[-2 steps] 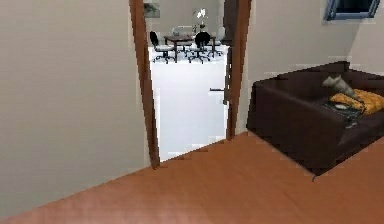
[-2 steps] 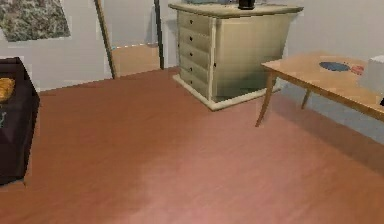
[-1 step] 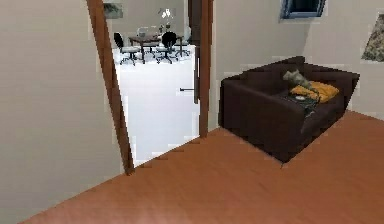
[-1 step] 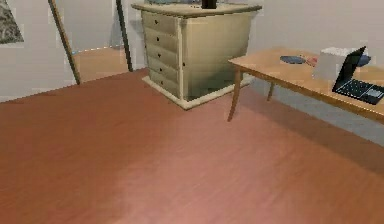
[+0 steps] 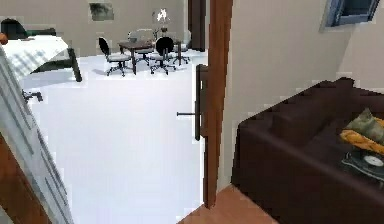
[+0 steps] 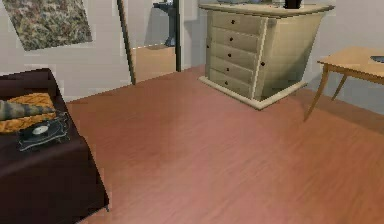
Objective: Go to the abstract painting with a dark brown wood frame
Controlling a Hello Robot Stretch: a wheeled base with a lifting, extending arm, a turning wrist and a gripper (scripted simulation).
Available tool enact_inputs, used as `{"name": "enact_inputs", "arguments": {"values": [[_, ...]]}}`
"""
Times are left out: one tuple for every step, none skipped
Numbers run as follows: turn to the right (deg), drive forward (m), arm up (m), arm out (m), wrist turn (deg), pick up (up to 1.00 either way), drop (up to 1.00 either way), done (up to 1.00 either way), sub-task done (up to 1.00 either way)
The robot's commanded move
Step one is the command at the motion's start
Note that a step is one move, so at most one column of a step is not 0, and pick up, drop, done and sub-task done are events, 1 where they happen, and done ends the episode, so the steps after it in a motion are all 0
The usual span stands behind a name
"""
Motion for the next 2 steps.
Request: {"name": "enact_inputs", "arguments": {"values": [[6.0,0.00,0.00,0.00,0.0,0.00,0.00,0.00,0.00],[0.0,0.60,0.00,0.00,0.0,0.00,0.00,0.00,0.00]]}}
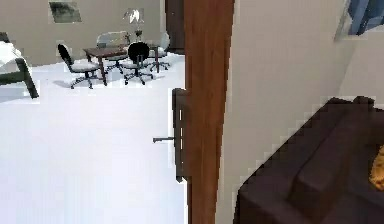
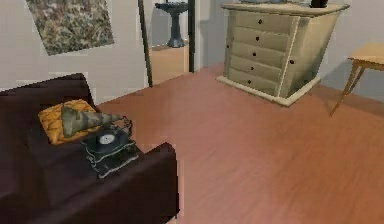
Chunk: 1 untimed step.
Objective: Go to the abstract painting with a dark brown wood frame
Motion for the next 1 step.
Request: {"name": "enact_inputs", "arguments": {"values": [[-36.0,0.00,0.00,0.00,0.0,0.00,0.00,0.00,0.00]]}}
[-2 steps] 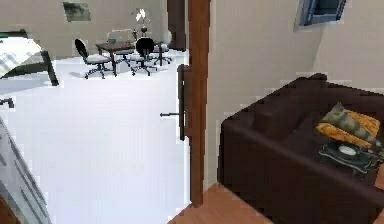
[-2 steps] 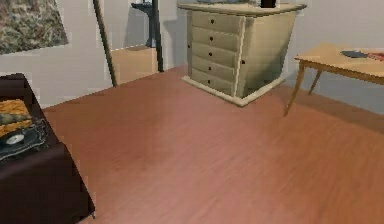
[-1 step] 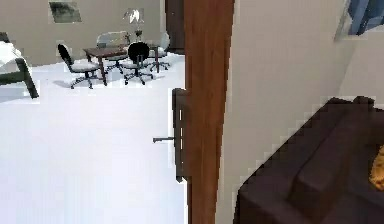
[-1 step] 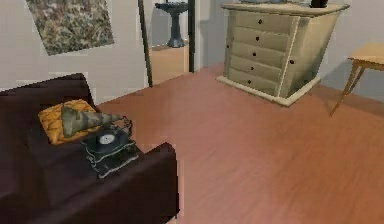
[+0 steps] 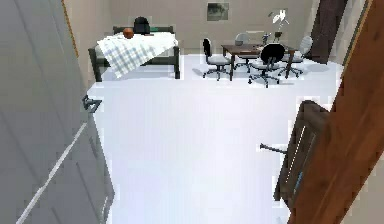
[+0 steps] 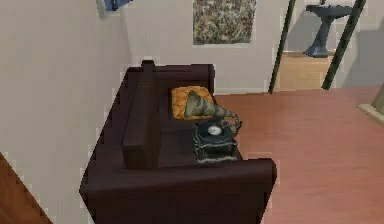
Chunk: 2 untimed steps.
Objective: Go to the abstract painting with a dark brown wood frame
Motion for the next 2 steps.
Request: {"name": "enact_inputs", "arguments": {"values": [[0.0,0.45,0.00,0.00,0.0,0.00,0.00,0.00,0.00],[9.0,0.00,0.00,0.00,0.0,0.00,0.00,0.00,0.00]]}}
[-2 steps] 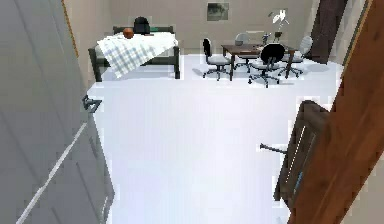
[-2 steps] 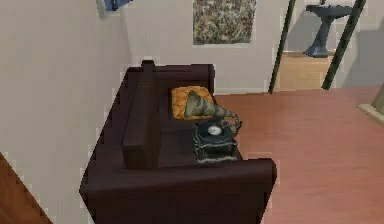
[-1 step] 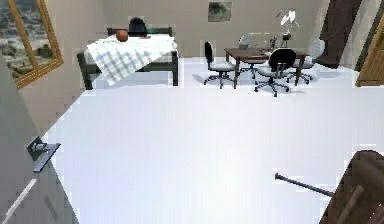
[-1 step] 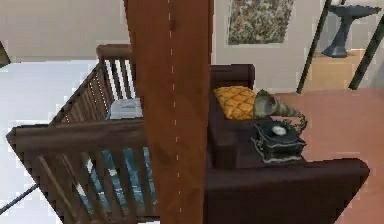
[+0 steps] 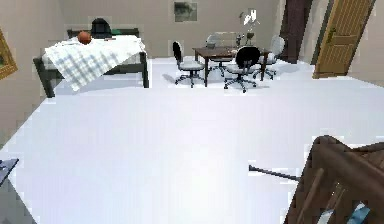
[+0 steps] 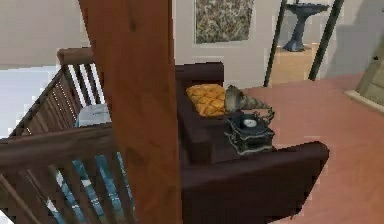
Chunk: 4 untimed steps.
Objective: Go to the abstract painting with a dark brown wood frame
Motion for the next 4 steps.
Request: {"name": "enact_inputs", "arguments": {"values": [[0.0,1.00,0.00,0.00,0.0,0.00,0.00,0.00,0.00],[3.0,0.00,0.00,0.00,0.0,0.00,0.00,0.00,0.00],[0.0,0.40,0.00,0.00,0.0,0.00,0.00,0.00,0.00],[45.0,0.00,0.00,0.00,0.0,0.00,0.00,0.00,0.00]]}}
